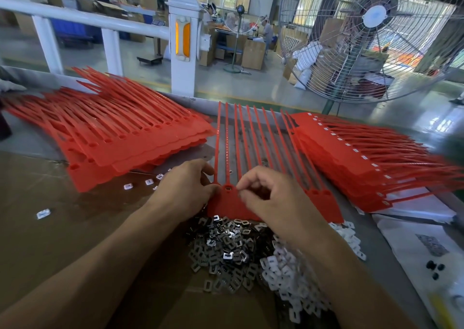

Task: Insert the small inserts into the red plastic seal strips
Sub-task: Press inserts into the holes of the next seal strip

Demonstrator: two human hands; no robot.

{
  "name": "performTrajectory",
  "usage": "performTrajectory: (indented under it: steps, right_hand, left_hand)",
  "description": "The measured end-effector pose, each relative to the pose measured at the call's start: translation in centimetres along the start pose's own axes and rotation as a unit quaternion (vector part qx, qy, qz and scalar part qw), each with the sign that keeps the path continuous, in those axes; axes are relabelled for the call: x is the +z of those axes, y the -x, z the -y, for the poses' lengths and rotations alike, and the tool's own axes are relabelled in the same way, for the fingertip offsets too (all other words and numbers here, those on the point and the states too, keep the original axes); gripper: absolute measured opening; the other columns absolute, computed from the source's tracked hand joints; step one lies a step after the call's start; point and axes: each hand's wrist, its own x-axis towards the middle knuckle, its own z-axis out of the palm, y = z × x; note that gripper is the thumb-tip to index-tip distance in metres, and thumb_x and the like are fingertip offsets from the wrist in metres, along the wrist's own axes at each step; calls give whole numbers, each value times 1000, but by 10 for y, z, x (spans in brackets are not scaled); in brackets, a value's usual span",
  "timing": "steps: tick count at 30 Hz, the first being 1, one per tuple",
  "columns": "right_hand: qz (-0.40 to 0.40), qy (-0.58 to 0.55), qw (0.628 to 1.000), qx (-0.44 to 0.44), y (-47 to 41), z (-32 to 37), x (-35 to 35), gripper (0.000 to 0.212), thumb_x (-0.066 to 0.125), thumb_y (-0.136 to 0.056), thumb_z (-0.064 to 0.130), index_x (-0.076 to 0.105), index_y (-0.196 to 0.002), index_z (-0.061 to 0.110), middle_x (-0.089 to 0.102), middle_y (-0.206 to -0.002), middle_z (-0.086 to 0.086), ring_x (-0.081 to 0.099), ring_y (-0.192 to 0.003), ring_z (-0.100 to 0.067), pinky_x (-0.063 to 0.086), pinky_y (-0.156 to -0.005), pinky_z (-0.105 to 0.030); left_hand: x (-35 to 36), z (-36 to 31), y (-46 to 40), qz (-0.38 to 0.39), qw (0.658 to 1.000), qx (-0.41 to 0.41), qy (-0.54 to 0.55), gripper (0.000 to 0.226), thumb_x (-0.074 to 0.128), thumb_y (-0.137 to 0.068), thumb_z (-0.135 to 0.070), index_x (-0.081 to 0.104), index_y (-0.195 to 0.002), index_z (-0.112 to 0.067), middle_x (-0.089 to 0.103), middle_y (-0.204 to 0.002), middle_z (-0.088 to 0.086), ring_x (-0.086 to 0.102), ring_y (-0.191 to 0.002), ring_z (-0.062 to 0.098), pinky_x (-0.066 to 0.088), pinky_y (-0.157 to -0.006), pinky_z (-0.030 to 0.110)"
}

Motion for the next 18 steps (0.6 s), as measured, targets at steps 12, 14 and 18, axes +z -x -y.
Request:
performTrajectory:
  steps: [12,14,18]
  right_hand:
    - [-106,-35,983,143,-4,-34,-33,13,76,-93,22,77,-95,35,74,-89,23,74,-66,-6,50,-52,-14]
    - [-126,-34,980,150,-6,-36,-34,9,74,-93,26,78,-92,34,76,-81,16,73,-63,-8,57,-59,-23]
    - [-168,-26,971,167,-9,-41,-37,11,72,-95,26,78,-85,29,77,-76,10,68,-58,-6,57,-57,-26]
  left_hand:
    - [-2,-2,2,7,1000,4,-7,40,77,-87,-42,65,-122,-28,68,-92,-15,64,-88,7,53,-87,33]
    - [-3,-2,2,8,1000,3,-7,40,76,-87,-42,65,-122,-29,68,-93,-15,64,-89,7,53,-88,34]
    - [-3,-2,2,8,1000,1,-4,40,77,-87,-41,65,-123,-28,68,-93,-14,65,-89,8,54,-87,33]
